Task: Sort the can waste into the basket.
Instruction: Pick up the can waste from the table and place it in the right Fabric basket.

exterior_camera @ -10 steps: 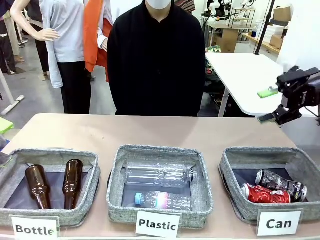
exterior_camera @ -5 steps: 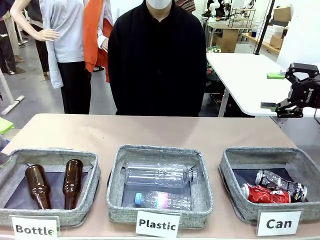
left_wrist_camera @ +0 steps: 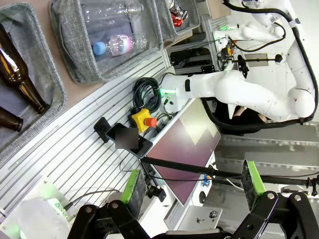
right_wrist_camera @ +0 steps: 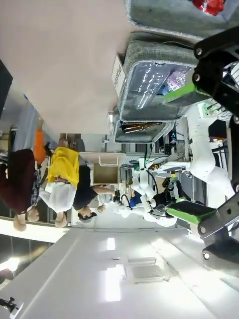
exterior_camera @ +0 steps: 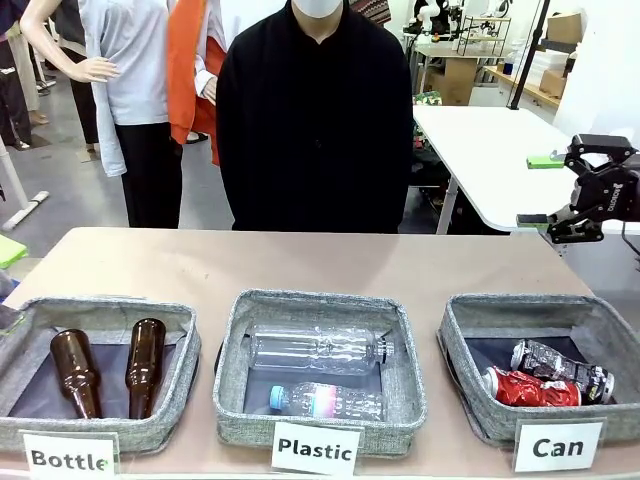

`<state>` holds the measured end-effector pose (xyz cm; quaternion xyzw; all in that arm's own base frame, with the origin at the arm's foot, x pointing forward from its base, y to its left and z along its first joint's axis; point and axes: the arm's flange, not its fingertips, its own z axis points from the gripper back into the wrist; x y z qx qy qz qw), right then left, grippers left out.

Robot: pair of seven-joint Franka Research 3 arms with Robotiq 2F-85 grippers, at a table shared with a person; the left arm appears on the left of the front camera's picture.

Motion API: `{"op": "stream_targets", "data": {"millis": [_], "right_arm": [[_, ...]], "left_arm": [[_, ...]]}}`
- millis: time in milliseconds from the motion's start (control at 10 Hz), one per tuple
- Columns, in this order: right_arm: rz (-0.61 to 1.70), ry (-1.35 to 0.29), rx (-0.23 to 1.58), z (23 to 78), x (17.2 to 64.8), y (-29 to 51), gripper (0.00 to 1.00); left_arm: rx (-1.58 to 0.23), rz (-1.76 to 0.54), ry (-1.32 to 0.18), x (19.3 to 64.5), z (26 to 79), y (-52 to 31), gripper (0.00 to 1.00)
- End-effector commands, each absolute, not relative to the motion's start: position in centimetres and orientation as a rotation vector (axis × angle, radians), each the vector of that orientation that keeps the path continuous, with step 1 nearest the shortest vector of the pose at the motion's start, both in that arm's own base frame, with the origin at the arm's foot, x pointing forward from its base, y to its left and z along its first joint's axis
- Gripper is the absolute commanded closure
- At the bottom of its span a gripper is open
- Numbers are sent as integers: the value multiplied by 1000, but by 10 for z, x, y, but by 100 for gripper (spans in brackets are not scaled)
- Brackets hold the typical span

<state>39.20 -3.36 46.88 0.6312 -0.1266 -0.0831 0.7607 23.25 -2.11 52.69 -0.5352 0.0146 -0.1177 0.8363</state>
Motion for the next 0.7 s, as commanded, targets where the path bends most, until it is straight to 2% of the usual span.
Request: {"op": "stream_targets", "data": {"millis": [0,600], "right_arm": [[-172,-272,1372,472,395,-38,0],[-172,-272,1372,472,395,-38,0]], "left_arm": [[-1137,-237,47,230,527,-20,0],[-1137,-237,47,230,527,-20,0]]}}
